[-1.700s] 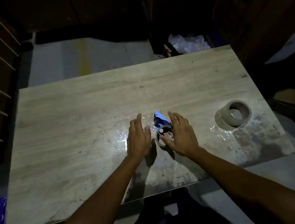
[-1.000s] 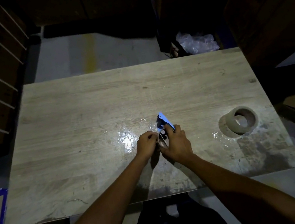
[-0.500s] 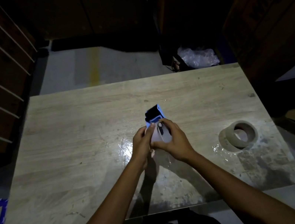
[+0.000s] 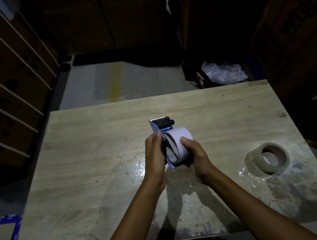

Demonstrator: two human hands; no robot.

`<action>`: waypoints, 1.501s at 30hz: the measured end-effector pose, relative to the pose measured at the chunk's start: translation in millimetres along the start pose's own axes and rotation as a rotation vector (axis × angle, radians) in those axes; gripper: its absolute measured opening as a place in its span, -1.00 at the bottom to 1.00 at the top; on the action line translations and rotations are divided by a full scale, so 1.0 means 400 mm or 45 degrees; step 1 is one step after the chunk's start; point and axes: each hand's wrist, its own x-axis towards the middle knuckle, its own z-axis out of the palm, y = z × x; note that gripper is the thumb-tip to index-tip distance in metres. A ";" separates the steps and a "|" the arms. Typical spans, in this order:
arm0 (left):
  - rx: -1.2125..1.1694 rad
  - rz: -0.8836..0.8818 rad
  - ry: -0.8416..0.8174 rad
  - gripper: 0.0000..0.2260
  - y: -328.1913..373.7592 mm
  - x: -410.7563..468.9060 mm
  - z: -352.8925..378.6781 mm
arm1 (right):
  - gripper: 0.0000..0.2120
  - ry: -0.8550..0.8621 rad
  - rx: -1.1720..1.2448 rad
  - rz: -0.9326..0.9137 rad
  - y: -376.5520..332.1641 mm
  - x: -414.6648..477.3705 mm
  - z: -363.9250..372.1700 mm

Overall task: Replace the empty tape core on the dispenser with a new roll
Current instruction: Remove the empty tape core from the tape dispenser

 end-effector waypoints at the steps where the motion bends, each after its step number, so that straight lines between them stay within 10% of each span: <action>1: 0.026 0.060 0.039 -0.71 0.005 -0.007 0.005 | -0.38 0.002 0.113 0.046 -0.001 -0.002 0.009; 9: 0.056 0.304 0.150 -0.78 0.026 -0.040 0.041 | -0.07 0.023 0.581 0.111 -0.015 0.001 0.060; 20: 0.103 0.260 0.162 -0.67 0.067 -0.022 0.034 | -0.39 -0.017 0.653 0.231 -0.038 0.008 0.028; 35: 0.232 0.180 -0.142 -0.75 0.082 -0.010 0.029 | 0.12 0.393 -1.023 -0.352 -0.072 -0.036 0.062; 45: 0.000 0.105 -0.345 -0.76 0.068 0.025 0.003 | -0.03 0.519 -1.500 -0.882 -0.055 -0.046 0.058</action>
